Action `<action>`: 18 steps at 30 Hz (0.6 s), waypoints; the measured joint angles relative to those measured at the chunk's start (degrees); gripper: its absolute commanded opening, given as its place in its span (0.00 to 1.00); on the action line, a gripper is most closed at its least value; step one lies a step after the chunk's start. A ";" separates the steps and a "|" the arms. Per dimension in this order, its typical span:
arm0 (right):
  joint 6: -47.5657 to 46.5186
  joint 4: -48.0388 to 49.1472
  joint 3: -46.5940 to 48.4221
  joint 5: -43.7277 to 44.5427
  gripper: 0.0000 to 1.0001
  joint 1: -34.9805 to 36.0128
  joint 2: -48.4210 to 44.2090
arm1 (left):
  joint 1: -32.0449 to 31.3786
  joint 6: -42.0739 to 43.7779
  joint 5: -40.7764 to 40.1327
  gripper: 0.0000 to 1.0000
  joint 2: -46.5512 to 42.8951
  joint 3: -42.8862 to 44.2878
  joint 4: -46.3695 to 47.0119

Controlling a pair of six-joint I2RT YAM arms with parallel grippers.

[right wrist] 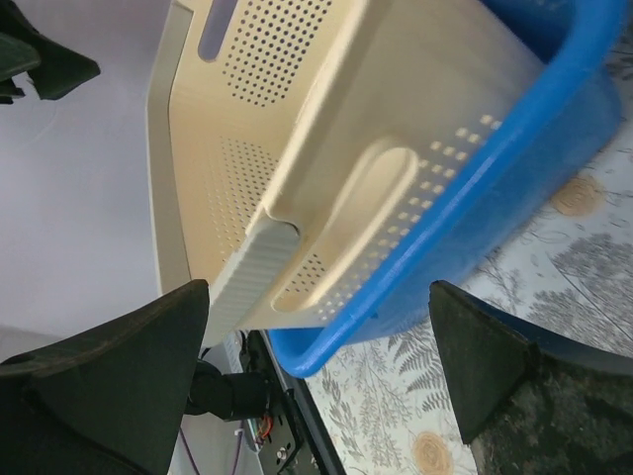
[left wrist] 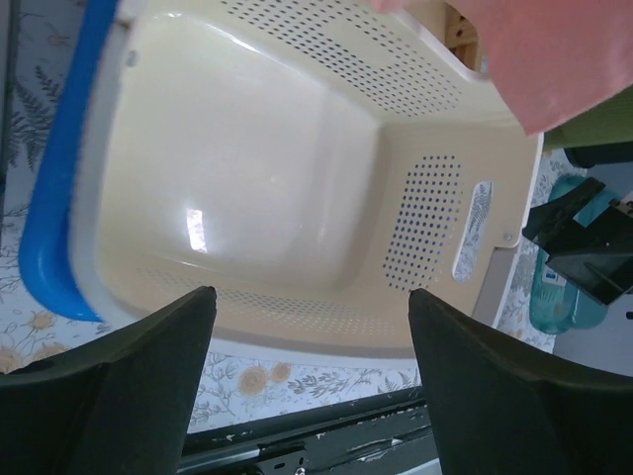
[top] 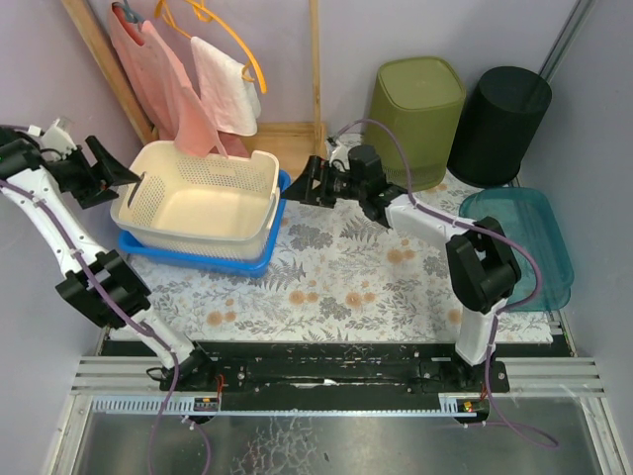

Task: Turn the large container upside down
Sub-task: Pick up the container from the container.

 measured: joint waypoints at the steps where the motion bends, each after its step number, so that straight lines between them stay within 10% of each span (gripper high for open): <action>1: 0.04 -0.42 1.01 0.59 1.00 0.74 0.74 | 0.96 0.13 0.22 0.78 0.33 0.02 0.00; 18: 1.03 -1.79 9.38 1.73 1.00 6.14 6.93 | 4.98 5.51 0.11 0.78 0.17 -5.73 -0.37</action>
